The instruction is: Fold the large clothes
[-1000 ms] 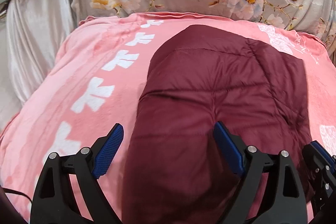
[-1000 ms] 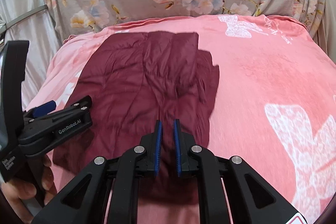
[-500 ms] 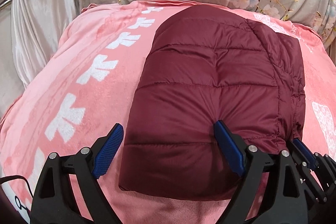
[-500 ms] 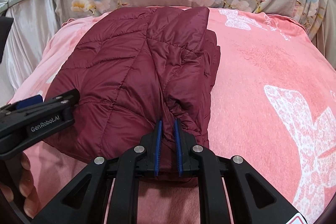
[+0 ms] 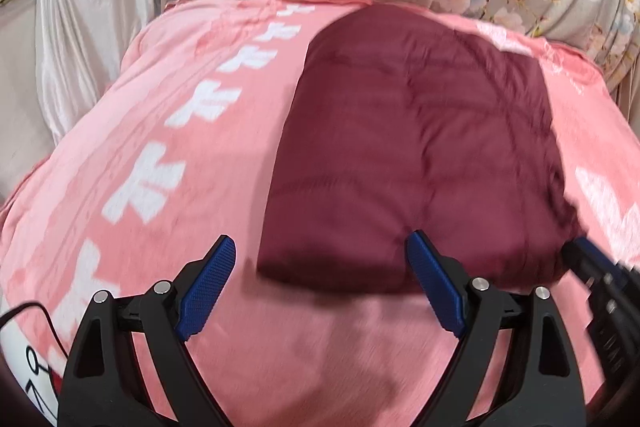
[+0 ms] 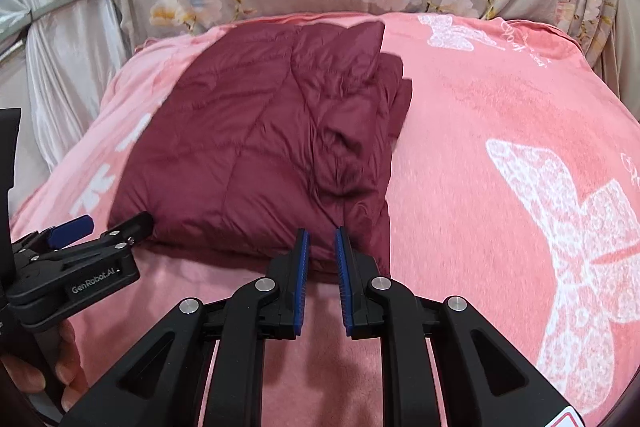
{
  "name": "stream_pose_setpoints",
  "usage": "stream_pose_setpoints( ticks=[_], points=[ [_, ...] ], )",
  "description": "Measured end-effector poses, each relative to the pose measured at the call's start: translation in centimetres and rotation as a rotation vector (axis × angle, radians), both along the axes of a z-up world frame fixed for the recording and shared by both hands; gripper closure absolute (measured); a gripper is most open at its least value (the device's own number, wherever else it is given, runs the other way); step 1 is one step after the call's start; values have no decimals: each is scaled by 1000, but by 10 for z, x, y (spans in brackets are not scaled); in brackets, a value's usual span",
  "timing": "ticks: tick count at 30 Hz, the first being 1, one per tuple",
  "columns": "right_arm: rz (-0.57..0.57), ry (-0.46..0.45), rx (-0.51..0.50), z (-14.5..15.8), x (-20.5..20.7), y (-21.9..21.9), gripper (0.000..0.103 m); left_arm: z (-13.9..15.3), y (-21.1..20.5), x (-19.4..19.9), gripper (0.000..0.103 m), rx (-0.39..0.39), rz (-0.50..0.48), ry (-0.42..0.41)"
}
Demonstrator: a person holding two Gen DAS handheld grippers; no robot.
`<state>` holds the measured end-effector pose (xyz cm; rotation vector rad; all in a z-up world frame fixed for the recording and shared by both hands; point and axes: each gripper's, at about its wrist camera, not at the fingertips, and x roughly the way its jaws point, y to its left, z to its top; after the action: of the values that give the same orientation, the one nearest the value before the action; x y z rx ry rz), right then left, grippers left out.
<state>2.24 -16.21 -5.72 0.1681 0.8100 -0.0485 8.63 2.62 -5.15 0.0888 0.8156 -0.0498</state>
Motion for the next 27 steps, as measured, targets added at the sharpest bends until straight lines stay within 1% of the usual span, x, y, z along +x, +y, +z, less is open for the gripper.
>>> stream_pose_setpoints(
  ticks=[2,7,11,14,17,19,20,21,22,23,24,26,27],
  points=[
    [-1,10,-6,-8,6,2,90,-8,2,1,16,-2,12,23],
    [11,25,-62,-19,25,8,91,-22,1,21,16,-25,24,62],
    [13,47,-35,-21,39,3,91,-30,-6,32,12,6,30,49],
    [11,52,-23,-22,48,1,92,-34,-7,43,10,2,31,47],
    [6,56,-48,-17,46,4,92,-36,-9,52,9,1,32,46],
    [-7,49,-42,-8,34,5,89,-35,-10,54,9,8,33,50],
    [-13,40,-34,-3,26,4,83,-33,-10,53,10,10,32,54],
    [-19,27,-28,2,19,4,68,-29,-8,49,10,7,33,56],
    [-27,12,-28,9,10,4,57,-24,-5,41,10,0,37,54],
    [-32,1,-29,13,3,4,41,-20,-2,34,11,-8,41,49],
    [-34,-12,-31,20,-5,4,40,-13,3,24,11,-16,49,35],
    [-34,-15,-42,28,-16,5,39,-3,9,6,6,-23,61,17],
    [-41,-14,-48,32,-22,5,39,2,12,-1,5,-33,64,8]
  ],
)
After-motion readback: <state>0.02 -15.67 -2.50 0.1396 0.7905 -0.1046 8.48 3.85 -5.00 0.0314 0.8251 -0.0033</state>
